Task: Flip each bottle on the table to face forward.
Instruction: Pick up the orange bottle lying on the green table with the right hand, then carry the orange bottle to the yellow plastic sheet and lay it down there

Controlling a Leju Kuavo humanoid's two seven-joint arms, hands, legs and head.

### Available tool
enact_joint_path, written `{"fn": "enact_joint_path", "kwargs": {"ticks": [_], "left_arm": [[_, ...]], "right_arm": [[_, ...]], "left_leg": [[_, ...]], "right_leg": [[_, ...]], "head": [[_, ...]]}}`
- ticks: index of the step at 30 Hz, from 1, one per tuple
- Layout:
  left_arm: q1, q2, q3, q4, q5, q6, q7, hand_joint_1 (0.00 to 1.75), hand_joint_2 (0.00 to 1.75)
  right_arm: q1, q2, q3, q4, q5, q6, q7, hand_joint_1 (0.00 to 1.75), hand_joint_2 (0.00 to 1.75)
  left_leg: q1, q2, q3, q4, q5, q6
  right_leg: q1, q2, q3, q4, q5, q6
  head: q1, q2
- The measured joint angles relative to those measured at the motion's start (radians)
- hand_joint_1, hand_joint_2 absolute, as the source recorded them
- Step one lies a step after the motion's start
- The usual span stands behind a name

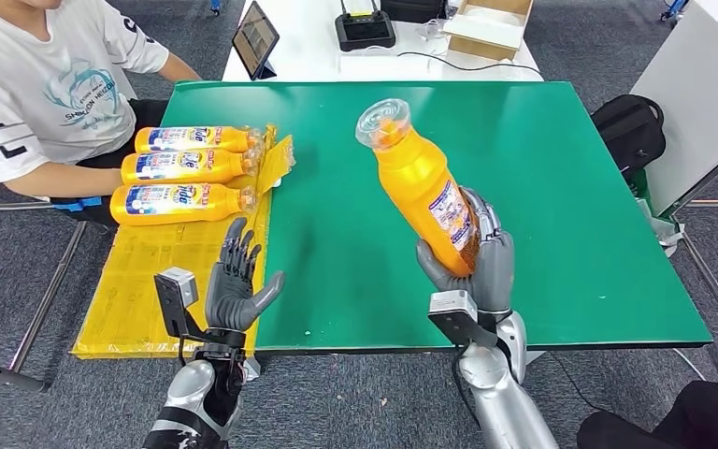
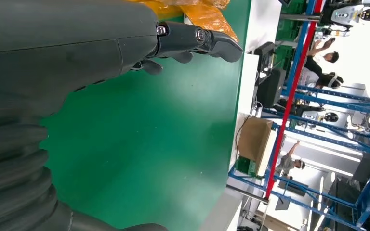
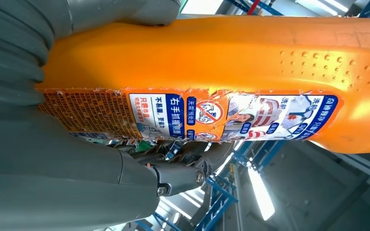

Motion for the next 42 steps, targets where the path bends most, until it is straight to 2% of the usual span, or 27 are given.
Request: {"fn": "enact_joint_path", "kwargs": {"ticks": [2,6,10,17,27,33,42], "left_arm": [[0.002,0.0,-0.007,-0.004,0.008,-0.037,-0.005,0.0,1.75],[0.016,0.001,-0.058,-0.047,0.02,-0.168,-0.011,0.0,1.75],[0.026,0.002,-0.09,-0.076,0.022,-0.178,-0.008,0.0,1.75],[0.029,0.003,-0.108,-0.082,0.025,-0.178,-0.001,0.0,1.75],[0.021,0.003,-0.12,-0.073,0.048,-0.199,0.025,0.0,1.75],[0.018,0.003,-0.12,-0.069,0.055,-0.201,0.032,0.0,1.75],[-0.001,0.009,-0.101,0.005,0.068,-0.178,0.074,0.0,1.75]], "right_arm": [[0.001,0.004,-0.003,0.002,-0.025,0.043,0.0,1.75,1.75],[0.0,0.038,0.003,0.079,-0.094,0.211,-0.044,1.75,1.75],[0.001,0.069,0.014,0.153,-0.103,0.225,-0.076,1.75,1.75],[-0.009,0.095,0.059,0.246,-0.065,0.314,-0.037,1.75,1.75],[-0.041,0.154,0.172,0.38,0.007,0.307,-0.04,1.75,1.75],[-0.046,0.16,0.187,0.394,0.016,0.302,-0.04,1.75,1.75],[-0.08,0.182,0.272,0.477,0.047,0.264,-0.027,1.75,1.75]], "left_leg": [[0.0,0.0,0.0,0.0,0.0,0.0],[0.0,0.0,-0.001,0.0,0.0,0.0],[0.0,0.0,-0.002,0.0,0.0,0.0],[0.001,0.0,-0.002,0.0,0.0,0.0],[0.001,0.0,-0.002,0.0,0.0,0.0],[0.001,0.001,-0.002,0.0,0.0,0.0],[0.001,0.0,-0.002,0.0,0.0,0.0]], "right_leg": [[0.0,0.0,0.0,0.0,0.0,0.0],[0.0,0.0,-0.001,0.0,0.0,0.0],[0.001,0.0,-0.001,0.0,0.0,0.0],[0.001,0.0,-0.002,0.0,0.0,0.0],[0.001,0.0,-0.002,0.0,0.0,0.0],[0.001,0.0,-0.002,0.0,0.0,0.0],[0.001,0.0,-0.003,0.0,0.0,0.0]], "head": [[0.0,0.0],[0.0,0.0],[0.0,0.0],[0.0,0.0],[0.0,0.0],[0.0,0.0],[0.0,0.0]]}}
